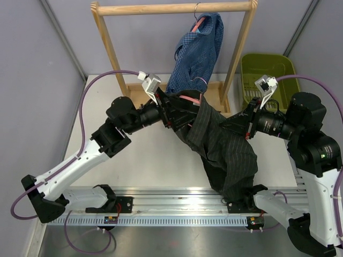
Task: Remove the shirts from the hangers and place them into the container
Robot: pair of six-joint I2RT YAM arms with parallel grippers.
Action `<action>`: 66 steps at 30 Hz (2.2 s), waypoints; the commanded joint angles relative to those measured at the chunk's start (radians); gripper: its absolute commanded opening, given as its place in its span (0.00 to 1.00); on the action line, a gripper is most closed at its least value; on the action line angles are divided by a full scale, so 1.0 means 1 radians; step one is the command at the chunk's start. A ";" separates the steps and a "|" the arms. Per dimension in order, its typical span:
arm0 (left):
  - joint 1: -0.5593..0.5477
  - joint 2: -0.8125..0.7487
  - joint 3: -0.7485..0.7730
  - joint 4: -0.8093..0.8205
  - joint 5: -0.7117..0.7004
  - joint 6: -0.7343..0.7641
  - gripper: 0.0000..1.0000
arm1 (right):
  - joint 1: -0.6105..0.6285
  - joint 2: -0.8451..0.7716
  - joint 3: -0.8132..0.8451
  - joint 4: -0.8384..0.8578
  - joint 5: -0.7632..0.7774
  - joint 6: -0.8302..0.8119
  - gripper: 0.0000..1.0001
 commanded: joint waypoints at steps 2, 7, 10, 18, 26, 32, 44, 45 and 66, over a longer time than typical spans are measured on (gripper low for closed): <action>-0.071 -0.045 0.070 0.063 -0.130 0.089 0.80 | 0.005 -0.016 0.031 0.048 -0.074 -0.014 0.00; -0.186 -0.067 0.097 0.011 -0.310 0.227 0.78 | 0.007 -0.009 0.028 0.046 -0.065 -0.012 0.00; -0.218 -0.036 0.120 -0.006 -0.386 0.280 0.76 | 0.007 -0.006 0.025 0.057 -0.074 -0.005 0.00; -0.283 0.038 0.180 -0.033 -0.530 0.414 0.74 | 0.005 -0.011 0.022 0.066 -0.089 0.000 0.00; -0.284 -0.066 0.047 0.116 -0.539 0.467 0.70 | 0.007 -0.028 0.027 0.023 -0.078 -0.037 0.00; -0.284 -0.211 -0.025 0.131 -0.555 0.491 0.72 | 0.005 -0.034 0.033 0.003 -0.068 -0.054 0.00; -0.286 -0.099 0.087 0.041 -0.581 0.476 0.68 | 0.005 -0.031 0.028 0.028 -0.077 -0.029 0.00; -0.289 -0.072 0.119 0.027 -0.607 0.481 0.67 | 0.005 -0.031 0.028 0.031 -0.078 -0.026 0.00; -0.533 0.153 0.325 -0.081 -0.887 0.623 0.63 | 0.007 -0.017 -0.002 0.063 -0.034 -0.032 0.00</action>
